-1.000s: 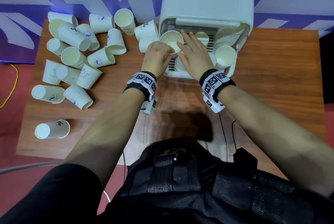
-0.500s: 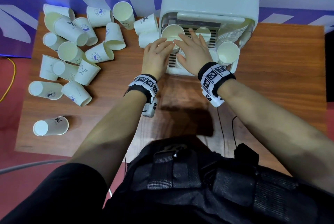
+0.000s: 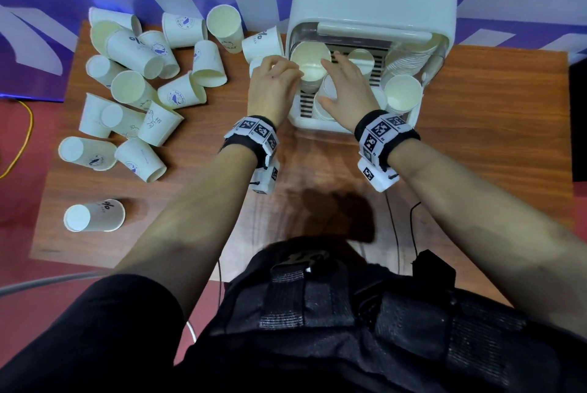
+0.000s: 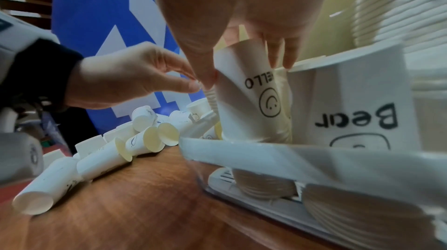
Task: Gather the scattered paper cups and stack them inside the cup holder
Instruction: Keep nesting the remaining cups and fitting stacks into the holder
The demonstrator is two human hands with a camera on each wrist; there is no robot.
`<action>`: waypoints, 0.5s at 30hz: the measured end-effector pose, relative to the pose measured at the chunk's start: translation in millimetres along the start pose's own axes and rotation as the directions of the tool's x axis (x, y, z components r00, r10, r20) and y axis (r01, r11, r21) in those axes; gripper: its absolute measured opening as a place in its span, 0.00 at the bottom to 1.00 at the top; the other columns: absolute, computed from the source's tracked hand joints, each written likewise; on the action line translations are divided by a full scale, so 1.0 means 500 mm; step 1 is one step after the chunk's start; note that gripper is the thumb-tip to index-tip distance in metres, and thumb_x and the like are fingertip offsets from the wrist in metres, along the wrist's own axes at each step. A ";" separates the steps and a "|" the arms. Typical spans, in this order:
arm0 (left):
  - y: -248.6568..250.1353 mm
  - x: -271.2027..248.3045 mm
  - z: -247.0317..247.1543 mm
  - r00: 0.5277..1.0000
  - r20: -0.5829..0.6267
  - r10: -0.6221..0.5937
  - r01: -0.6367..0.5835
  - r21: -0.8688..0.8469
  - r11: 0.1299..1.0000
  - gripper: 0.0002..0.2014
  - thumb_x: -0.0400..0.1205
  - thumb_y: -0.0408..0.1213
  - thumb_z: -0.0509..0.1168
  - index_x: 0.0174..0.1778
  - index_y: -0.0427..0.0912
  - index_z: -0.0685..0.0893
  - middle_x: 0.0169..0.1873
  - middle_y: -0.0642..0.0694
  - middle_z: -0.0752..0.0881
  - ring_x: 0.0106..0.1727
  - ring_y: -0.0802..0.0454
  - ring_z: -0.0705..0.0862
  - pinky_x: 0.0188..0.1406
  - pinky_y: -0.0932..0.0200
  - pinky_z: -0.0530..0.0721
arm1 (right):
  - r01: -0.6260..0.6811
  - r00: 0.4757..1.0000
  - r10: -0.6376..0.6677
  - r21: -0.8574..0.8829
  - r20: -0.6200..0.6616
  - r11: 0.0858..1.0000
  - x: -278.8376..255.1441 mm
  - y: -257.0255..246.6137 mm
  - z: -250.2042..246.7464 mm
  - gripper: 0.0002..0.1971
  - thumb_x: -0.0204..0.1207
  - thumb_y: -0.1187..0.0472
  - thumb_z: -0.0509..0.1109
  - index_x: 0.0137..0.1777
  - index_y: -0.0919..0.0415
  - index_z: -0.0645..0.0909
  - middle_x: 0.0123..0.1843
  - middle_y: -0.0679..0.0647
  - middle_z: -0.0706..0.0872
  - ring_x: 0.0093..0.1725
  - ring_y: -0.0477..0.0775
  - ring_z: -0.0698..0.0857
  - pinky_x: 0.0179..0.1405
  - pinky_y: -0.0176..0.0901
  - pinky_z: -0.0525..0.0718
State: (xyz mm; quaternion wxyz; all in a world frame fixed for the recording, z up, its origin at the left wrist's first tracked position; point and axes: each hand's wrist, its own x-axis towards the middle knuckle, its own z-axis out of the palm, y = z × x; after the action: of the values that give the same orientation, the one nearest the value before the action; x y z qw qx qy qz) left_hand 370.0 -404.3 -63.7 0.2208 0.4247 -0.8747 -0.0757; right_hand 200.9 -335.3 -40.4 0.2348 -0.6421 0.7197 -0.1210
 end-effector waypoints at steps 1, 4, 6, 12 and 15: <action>-0.001 0.002 -0.002 0.998 0.055 -0.006 0.004 0.046 0.999 0.10 0.79 0.38 0.65 0.51 0.44 0.90 0.55 0.49 0.88 0.58 0.41 0.81 0.51 0.47 0.78 | -0.031 1.000 0.031 0.023 0.001 0.999 -0.006 0.003 0.002 0.34 0.79 0.54 0.66 0.83 0.55 0.56 0.84 0.58 0.54 0.83 0.58 0.54 0.81 0.52 0.54; -0.002 0.016 -0.011 0.969 0.245 -0.019 -0.008 0.109 0.994 0.13 0.85 0.41 0.59 0.61 0.45 0.86 0.64 0.48 0.83 0.61 0.40 0.78 0.57 0.45 0.71 | -0.043 0.999 0.043 0.046 -0.016 0.998 -0.016 0.004 0.003 0.35 0.79 0.53 0.67 0.83 0.59 0.57 0.80 0.60 0.63 0.80 0.59 0.60 0.79 0.48 0.57; 0.002 0.024 -0.016 0.963 0.269 -0.014 -0.014 0.102 0.995 0.13 0.86 0.41 0.57 0.59 0.44 0.85 0.62 0.47 0.83 0.60 0.39 0.78 0.57 0.46 0.69 | -0.033 0.999 0.035 0.045 -0.035 0.998 -0.020 0.002 0.003 0.35 0.79 0.53 0.67 0.82 0.60 0.58 0.78 0.60 0.66 0.78 0.60 0.61 0.78 0.48 0.58; 0.023 0.037 -0.011 0.969 0.244 -0.049 0.049 0.004 0.999 0.11 0.85 0.38 0.58 0.56 0.42 0.85 0.53 0.43 0.85 0.57 0.39 0.80 0.53 0.47 0.69 | -0.073 0.997 0.075 0.069 -0.023 0.995 -0.022 0.005 -0.005 0.34 0.77 0.53 0.68 0.81 0.55 0.61 0.71 0.61 0.71 0.75 0.61 0.64 0.75 0.48 0.62; 0.037 0.046 -0.011 0.961 0.266 -0.080 0.077 0.021 0.997 0.12 0.86 0.39 0.58 0.57 0.42 0.84 0.53 0.42 0.85 0.58 0.39 0.80 0.54 0.47 0.70 | -0.069 0.997 0.070 0.019 -0.038 0.997 -0.023 0.009 -0.007 0.34 0.77 0.51 0.69 0.81 0.54 0.61 0.68 0.61 0.72 0.72 0.61 0.67 0.73 0.49 0.66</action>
State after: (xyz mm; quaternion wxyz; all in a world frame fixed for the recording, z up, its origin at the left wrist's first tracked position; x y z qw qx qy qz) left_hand 346.9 -410.0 -45.3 0.0957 0.4462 -0.8793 -0.1361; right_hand 195.8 -323.6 -37.4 0.2306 -0.6119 0.7450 -0.1317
